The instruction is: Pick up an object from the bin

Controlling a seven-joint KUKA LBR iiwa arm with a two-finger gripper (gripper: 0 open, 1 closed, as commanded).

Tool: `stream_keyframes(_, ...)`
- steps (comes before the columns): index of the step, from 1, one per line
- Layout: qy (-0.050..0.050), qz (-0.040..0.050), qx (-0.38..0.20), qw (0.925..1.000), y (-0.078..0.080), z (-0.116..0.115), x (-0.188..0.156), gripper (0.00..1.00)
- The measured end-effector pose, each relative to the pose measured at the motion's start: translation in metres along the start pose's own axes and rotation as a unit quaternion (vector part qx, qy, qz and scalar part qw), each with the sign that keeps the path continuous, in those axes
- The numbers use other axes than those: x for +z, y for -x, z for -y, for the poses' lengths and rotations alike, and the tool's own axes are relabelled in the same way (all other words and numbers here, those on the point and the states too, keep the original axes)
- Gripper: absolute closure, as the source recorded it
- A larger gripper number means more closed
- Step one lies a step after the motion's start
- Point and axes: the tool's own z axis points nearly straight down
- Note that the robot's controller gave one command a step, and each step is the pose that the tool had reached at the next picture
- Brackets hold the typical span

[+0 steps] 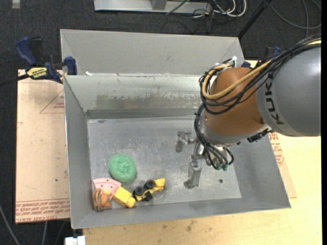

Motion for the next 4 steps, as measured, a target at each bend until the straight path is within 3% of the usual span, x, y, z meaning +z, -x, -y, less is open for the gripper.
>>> stream_keyframes(1,0.000,0.0027,-0.036,0.9994,-0.012,-0.036,0.045,0.00)
stream_keyframes(2,0.000,-0.0019,0.010,1.0000,-0.017,-0.060,0.063,0.00)
stream_keyframes(3,-0.001,-0.0017,-0.062,0.9981,0.005,-0.086,0.086,1.00)
stream_keyframes(4,-0.001,-0.0018,-0.061,0.9981,0.005,-0.086,0.086,1.00)
